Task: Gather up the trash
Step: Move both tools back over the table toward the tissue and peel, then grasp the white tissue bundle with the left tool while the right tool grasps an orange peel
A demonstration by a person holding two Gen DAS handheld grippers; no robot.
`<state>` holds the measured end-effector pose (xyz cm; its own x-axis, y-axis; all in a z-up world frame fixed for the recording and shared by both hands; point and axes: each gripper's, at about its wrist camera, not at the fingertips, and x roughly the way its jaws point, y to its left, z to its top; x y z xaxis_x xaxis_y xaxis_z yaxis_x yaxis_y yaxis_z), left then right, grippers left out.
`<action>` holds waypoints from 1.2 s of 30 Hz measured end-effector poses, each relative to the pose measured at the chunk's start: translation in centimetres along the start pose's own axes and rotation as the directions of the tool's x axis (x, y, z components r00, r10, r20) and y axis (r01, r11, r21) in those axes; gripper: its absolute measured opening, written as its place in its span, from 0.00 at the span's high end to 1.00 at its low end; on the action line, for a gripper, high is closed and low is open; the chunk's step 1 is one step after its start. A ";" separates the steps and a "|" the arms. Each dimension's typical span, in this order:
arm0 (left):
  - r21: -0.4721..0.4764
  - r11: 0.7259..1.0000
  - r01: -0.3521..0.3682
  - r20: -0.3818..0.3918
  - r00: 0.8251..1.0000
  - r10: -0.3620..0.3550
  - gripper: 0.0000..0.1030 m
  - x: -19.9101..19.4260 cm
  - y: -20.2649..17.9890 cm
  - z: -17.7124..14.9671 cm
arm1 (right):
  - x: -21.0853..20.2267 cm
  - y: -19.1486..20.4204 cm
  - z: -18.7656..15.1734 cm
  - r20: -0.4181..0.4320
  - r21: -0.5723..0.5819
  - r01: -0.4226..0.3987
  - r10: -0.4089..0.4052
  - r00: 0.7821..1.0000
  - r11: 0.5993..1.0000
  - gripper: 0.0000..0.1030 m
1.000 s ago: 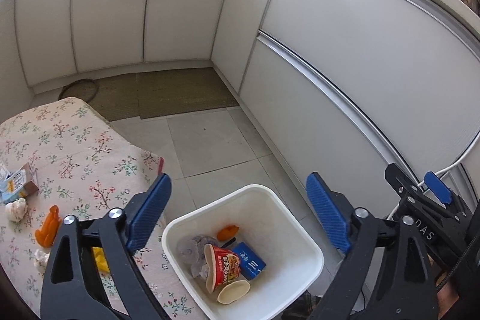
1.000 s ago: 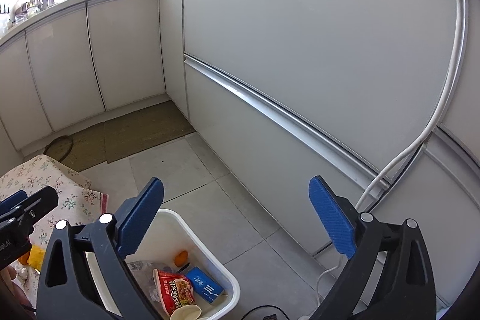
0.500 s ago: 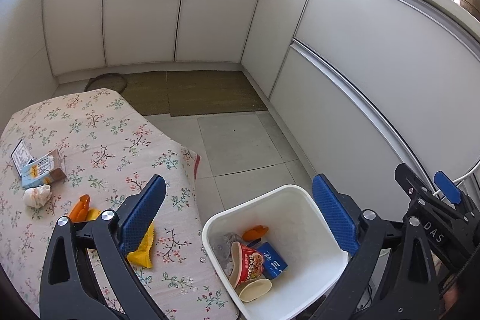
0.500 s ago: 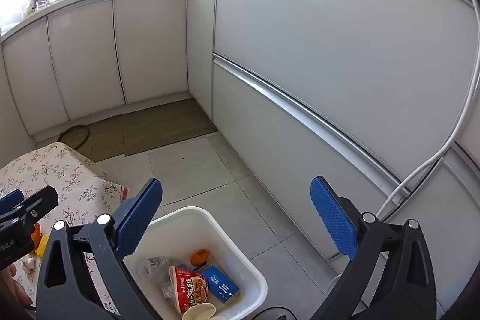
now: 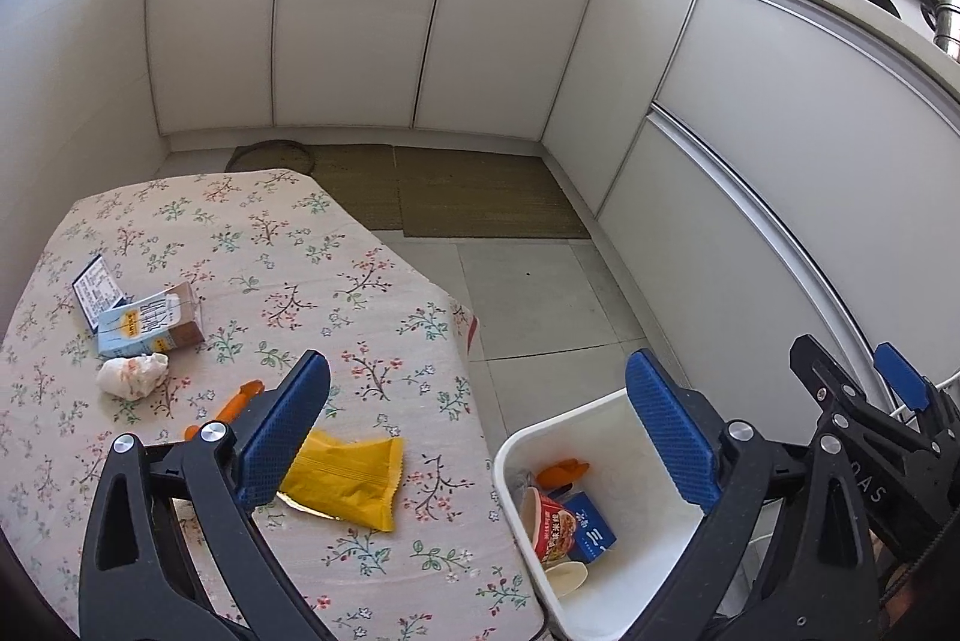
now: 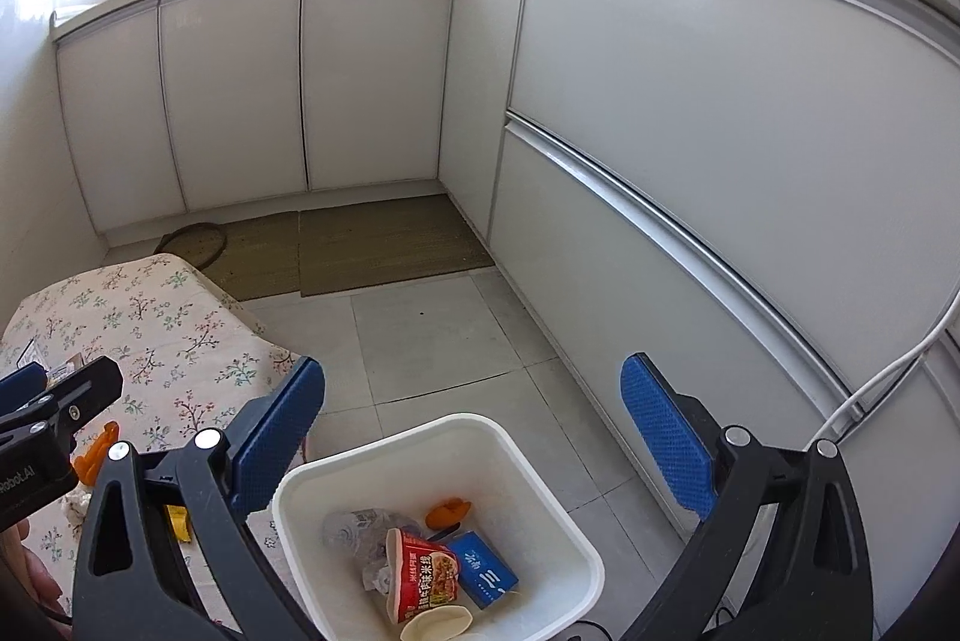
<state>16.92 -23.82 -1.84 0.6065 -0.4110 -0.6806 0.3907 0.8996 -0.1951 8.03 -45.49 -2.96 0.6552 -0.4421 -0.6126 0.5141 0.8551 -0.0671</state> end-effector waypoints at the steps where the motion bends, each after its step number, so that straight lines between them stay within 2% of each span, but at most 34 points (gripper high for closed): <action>1: -0.007 1.000 -0.008 -0.001 1.000 0.008 0.08 -0.1 0.5 0.0 | -0.1 0.5 0.1 0.000 -0.006 -0.007 0.007 1.000 1.000 0.07; 13: -0.079 0.992 -0.097 -0.010 0.995 0.097 0.08 -1.5 6.7 -0.5 | -0.1 7.4 -0.2 -0.021 -0.107 -0.099 0.097 0.995 0.989 0.07; 23: -0.151 0.972 -0.183 -0.027 0.983 0.181 0.08 -2.7 12.7 -1.2 | 0.2 13.9 -1.3 -0.074 -0.219 -0.196 0.185 0.980 0.956 0.07; 31: -0.222 0.941 -0.253 -0.047 0.967 0.249 0.08 -3.9 18.0 -1.9 | 2.0 19.0 -2.3 -0.204 -0.210 -0.322 0.281 0.938 0.923 0.07; 36: -0.254 0.923 -0.290 -0.071 0.957 0.282 0.08 -4.2 20.7 -2.9 | 3.3 22.3 -3.8 -0.294 -0.208 -0.385 0.318 0.901 0.899 0.07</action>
<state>20.48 -3.00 -5.03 0.6410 -0.1295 -0.7566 0.0086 0.9868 -0.1616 19.59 -26.88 -9.45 0.5912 -0.0471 -0.8052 0.0954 0.9954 0.0118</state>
